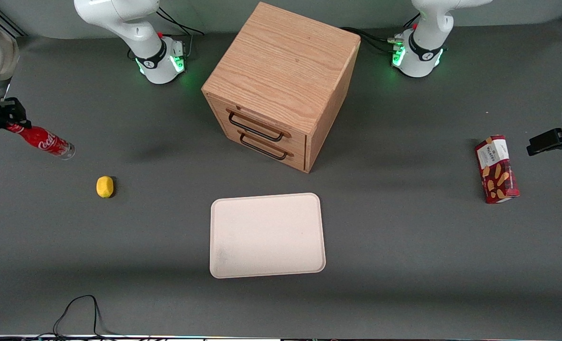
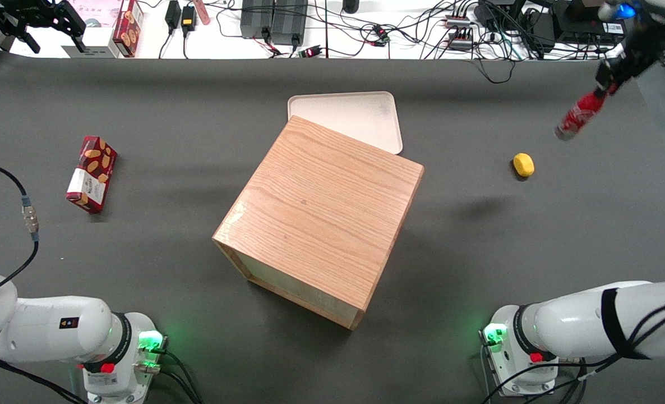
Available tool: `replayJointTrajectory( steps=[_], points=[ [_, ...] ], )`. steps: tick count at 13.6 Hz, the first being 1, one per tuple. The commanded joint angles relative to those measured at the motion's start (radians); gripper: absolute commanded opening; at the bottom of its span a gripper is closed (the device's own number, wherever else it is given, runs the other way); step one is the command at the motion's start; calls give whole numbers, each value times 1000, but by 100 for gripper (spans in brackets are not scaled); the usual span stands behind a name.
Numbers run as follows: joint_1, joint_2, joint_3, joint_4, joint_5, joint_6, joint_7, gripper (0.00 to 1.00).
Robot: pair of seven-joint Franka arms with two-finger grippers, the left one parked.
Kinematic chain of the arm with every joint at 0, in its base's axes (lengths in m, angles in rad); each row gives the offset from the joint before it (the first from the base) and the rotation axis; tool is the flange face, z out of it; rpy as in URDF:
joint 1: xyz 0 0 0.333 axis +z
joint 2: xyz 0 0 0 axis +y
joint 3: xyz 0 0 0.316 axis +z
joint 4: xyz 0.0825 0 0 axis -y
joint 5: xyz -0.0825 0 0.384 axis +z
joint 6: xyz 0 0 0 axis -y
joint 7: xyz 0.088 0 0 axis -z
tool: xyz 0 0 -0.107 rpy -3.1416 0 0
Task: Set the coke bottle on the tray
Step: 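Carry the bottle with the right gripper toward the white tray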
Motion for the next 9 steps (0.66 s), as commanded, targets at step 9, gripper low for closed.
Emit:
replayJointTrajectory(
  steps=[9],
  points=[
    [-7,581,361,819,78,-181,301,0]
  ],
)
